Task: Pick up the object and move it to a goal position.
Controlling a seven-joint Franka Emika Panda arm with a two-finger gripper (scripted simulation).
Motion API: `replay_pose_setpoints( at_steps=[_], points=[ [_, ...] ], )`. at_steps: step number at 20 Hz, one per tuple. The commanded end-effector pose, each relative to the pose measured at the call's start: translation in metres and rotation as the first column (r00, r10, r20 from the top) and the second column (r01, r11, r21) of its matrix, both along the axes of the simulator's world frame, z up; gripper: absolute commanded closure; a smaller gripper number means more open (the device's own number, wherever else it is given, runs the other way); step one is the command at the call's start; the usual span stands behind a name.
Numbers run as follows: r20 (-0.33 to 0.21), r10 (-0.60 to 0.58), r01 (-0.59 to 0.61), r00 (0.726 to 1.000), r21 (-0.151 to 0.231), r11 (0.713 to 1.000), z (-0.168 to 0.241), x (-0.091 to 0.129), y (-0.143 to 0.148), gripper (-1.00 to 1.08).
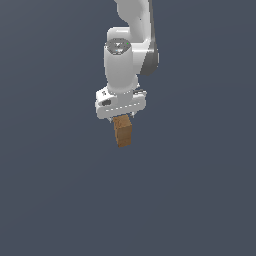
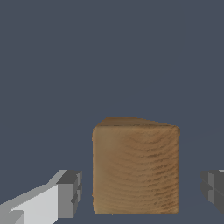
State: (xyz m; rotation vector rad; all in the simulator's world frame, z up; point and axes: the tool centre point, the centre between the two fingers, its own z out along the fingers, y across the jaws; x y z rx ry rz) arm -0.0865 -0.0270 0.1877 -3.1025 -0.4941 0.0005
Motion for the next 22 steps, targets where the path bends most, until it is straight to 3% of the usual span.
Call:
replay_pose_setpoints(
  at_steps=[1,13,14,22],
  points=[
    [-0.001,0.001,-0.001,1.0,0.0,1.0,-0.008,-0.001,0.0,-0.92],
    [0.0,0.004,-0.004,1.0,0.0,1.0,-0.045,0.0,0.0,-0.92],
    [0.0,0.004,-0.004,1.0,0.0,1.0,-0.045,0.0,0.0,1.08],
    [0.0,0.004,-0.004,1.0,0.0,1.0,-0.045,0.0,0.0,1.08]
  ],
)
